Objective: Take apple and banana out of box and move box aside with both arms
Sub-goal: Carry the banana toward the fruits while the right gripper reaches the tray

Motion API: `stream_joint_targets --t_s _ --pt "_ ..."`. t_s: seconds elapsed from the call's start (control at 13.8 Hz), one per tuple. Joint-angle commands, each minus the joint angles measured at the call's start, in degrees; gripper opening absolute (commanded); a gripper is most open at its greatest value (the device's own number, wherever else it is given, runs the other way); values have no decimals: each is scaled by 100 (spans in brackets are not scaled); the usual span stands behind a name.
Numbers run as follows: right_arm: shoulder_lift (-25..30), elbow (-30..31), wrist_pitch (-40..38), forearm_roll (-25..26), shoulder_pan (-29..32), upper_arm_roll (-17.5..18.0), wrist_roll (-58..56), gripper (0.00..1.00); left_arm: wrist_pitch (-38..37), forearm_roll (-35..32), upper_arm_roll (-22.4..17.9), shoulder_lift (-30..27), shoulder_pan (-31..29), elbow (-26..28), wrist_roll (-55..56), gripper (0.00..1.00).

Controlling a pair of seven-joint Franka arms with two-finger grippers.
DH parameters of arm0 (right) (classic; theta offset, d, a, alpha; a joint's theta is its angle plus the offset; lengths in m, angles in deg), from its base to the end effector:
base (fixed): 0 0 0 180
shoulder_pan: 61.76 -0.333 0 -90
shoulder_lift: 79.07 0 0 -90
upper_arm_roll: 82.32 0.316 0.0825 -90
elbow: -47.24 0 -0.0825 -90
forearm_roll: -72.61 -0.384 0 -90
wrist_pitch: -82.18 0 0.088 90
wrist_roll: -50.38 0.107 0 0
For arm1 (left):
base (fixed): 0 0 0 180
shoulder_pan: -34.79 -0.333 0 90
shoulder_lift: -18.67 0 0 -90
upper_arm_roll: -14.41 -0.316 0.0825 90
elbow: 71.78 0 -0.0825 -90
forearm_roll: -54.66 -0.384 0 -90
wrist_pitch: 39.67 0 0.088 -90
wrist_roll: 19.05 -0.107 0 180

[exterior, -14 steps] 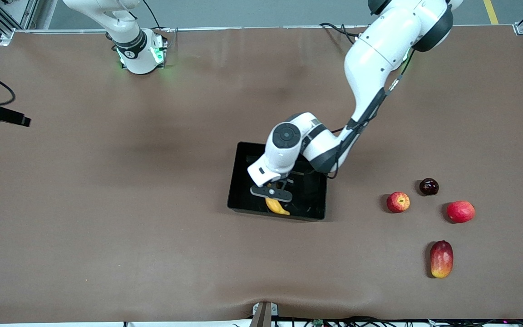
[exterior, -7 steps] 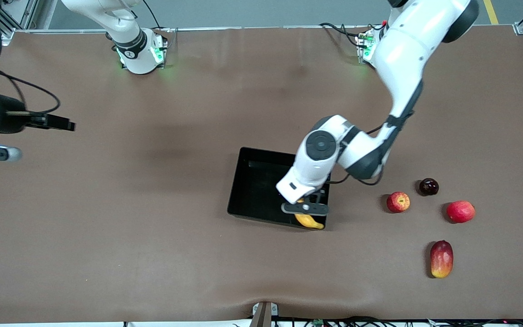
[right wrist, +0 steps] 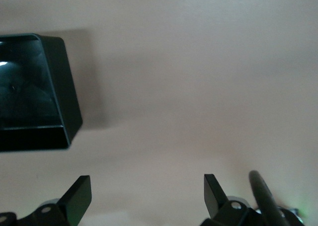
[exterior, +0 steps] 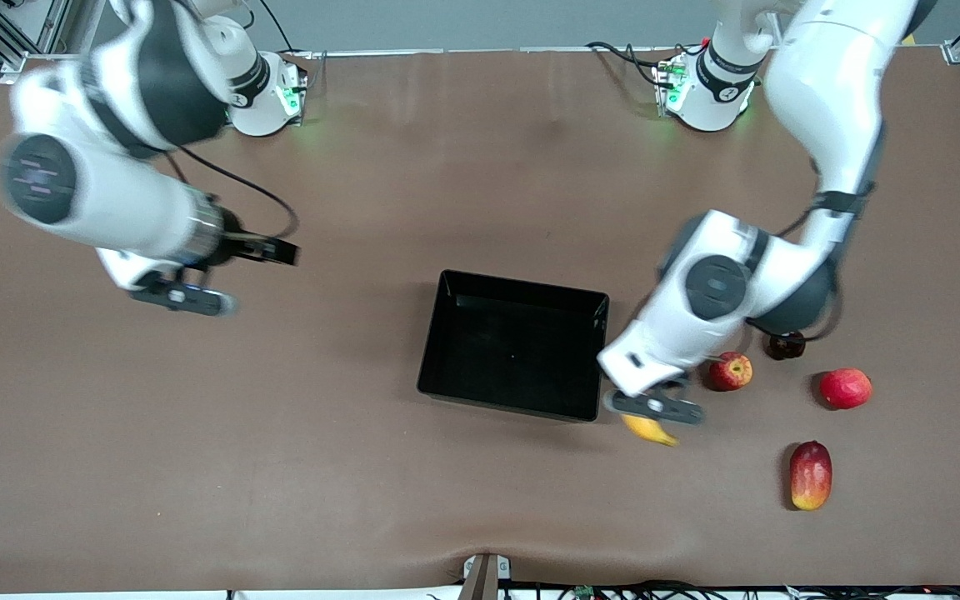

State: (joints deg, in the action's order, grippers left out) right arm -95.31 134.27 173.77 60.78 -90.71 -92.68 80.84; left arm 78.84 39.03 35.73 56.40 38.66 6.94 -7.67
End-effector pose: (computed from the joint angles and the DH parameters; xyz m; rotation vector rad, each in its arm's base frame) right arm 0.5811 0.2309 0.4865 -3.0402 0.3535 0.3763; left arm 0.6896 -0.2444 0.3543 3.1042 -0.4396 0.1330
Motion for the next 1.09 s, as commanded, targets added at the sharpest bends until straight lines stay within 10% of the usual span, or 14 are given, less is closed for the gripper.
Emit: stream_joint_targets --t_s 0.0,0.65,0.8,1.01 --pt "-466 -37 594 -73 -504 -71 564 100 -65 87 30 -55 -482 153 -1300 0" --pt "-2260 -37 3310 -73 -1402 -63 936 97 163 -702 -23 515 -1564 197 -4188 0" --pt "-2340 -46 3418 -82 -1438 -63 936 31 338 -774 -23 639 -1609 319 -4197 0" --pt "-2402 -46 3418 -82 -1482 -54 945 0 829 -774 -23 762 -1687 565 -4145 0"
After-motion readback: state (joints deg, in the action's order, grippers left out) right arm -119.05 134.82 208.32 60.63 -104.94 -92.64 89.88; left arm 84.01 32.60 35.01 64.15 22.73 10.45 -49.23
